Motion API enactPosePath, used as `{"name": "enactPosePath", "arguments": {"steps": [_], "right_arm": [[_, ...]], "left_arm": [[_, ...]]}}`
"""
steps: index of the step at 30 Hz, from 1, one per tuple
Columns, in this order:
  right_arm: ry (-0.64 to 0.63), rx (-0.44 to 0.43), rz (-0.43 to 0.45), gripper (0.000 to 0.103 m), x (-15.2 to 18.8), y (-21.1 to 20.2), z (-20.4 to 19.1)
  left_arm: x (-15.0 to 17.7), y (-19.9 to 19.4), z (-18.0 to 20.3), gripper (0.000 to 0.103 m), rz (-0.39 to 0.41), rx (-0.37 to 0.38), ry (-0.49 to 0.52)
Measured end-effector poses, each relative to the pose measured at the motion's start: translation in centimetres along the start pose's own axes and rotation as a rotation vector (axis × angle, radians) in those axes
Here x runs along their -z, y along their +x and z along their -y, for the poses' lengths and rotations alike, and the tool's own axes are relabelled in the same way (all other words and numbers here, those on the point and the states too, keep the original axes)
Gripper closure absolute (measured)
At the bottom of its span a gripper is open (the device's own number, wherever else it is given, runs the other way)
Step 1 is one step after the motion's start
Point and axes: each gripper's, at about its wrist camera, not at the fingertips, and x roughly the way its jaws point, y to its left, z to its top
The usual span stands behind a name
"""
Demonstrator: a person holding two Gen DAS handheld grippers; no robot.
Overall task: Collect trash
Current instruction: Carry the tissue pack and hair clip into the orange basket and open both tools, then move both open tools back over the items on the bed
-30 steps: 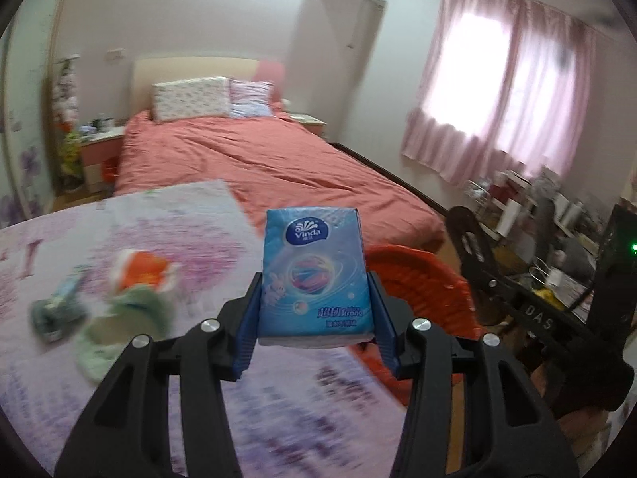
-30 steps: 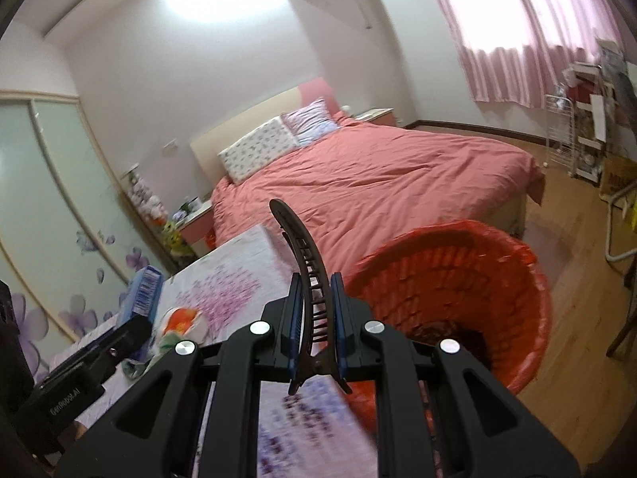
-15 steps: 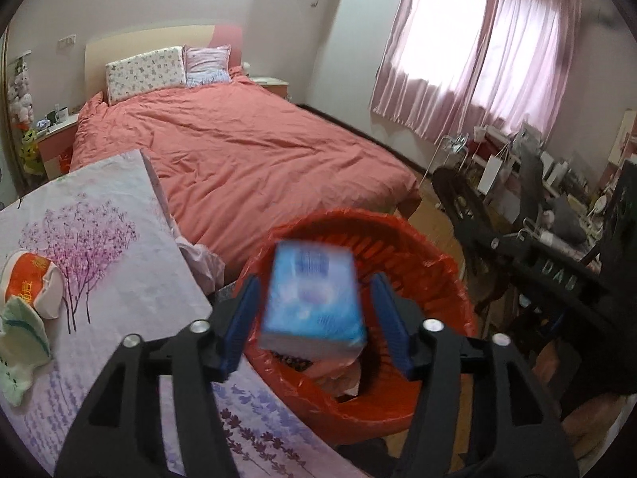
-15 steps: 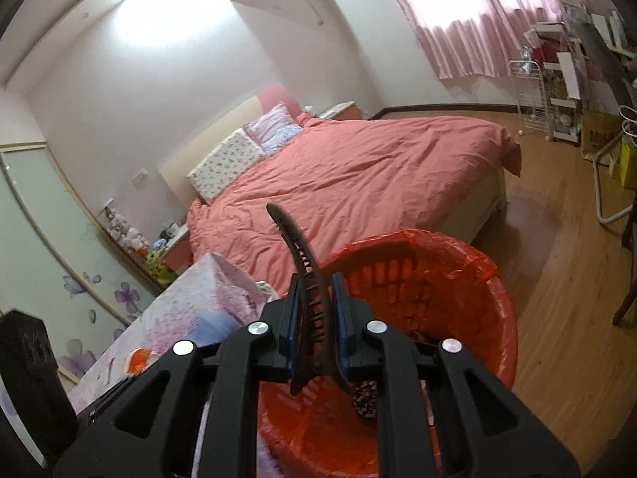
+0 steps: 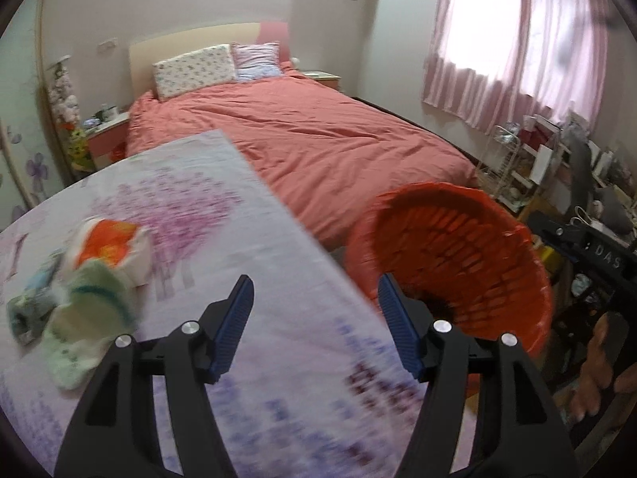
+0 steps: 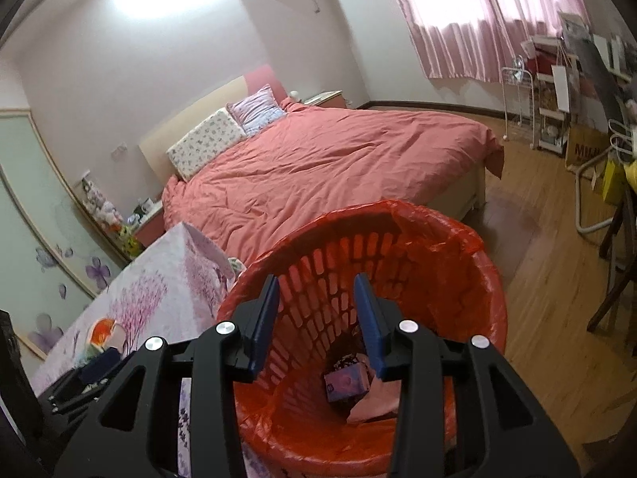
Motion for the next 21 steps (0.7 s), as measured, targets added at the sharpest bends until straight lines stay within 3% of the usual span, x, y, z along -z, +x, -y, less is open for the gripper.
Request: {"name": "enactPosePath", "arguments": {"steps": [10,13,15,21], "right_arm": [[-0.156,-0.054,-0.057,0.063,2.5,-0.1,-6.4],[-0.222,-0.094,-0.100,0.063,3.6,0.3,-9.5],[-0.278,-0.130,-0.134,0.057,4.6,0.6,-12.1],[-0.433,-0.229,-0.210,0.053,7.9,1.6,-19.3]], "left_arm": [[3.1,-4.3,-9.1,0.036,0.028,-0.181,-0.079],[4.1,-5.7,-11.9,0.035,0.036,-0.242,-0.105],[4.8,-6.6,-14.0,0.033,0.042,-0.289,-0.124],[7.1,-9.1,-21.5,0.031,0.026,-0.405,-0.247]]}}
